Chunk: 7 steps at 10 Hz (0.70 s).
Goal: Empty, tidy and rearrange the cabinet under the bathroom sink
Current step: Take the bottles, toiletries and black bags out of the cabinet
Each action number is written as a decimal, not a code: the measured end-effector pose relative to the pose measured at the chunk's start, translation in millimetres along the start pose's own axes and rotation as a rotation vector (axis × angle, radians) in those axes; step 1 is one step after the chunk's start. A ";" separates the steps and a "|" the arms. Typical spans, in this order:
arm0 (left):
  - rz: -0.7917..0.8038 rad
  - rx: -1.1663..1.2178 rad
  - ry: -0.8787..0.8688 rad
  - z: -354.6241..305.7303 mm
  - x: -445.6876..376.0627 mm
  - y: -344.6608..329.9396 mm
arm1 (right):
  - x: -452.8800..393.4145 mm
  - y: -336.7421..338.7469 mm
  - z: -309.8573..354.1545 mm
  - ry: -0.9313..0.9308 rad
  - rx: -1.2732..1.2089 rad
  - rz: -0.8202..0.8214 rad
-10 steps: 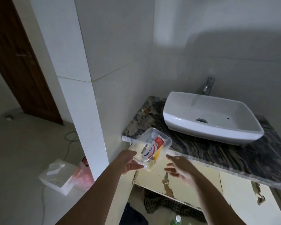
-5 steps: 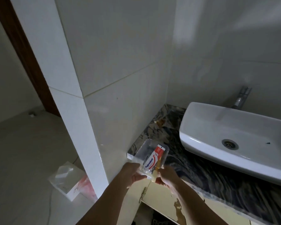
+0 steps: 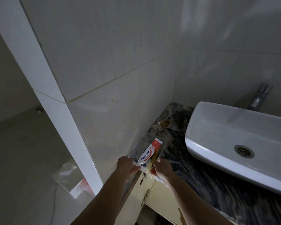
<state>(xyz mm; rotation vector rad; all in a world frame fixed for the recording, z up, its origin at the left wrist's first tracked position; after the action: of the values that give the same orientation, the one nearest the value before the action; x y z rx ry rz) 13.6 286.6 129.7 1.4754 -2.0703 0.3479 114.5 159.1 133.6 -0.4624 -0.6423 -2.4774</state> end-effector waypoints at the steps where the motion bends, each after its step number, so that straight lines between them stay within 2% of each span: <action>1: -0.003 -0.016 -0.003 -3.9 2.3 0.7 | 2.2 3.0 6.8 0.019 0.003 -0.028; 3: 0.016 -0.163 -0.043 3.5 20.3 16.9 | 8.9 15.3 -6.9 0.029 -0.061 -0.039; 4: -0.030 -0.292 -0.112 8.9 31.4 30.9 | 32.2 36.3 -18.1 0.031 -0.091 -0.094; 6: 0.150 -0.447 -0.145 50.0 90.1 31.4 | 95.6 68.5 -91.2 -0.119 -0.116 -0.139; 7: 0.334 -0.657 -0.280 75.3 117.5 18.1 | 137.5 82.5 -129.3 -0.195 -0.168 -0.183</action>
<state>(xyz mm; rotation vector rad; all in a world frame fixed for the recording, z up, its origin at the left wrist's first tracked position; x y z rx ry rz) -52.6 162.8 139.5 0.8179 -2.3339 -0.4129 27.6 -26.8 115.8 -0.7472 -0.5769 -2.6947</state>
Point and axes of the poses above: each hand's wrist, its own x-axis away from the middle knuckle, its own y-axis out of the back of the hand, z = x × y, the point moved 6 cm from there along -x, towards the middle knuckle, and after that the axes turned 12 degrees about -z, right-handed, at the moved point
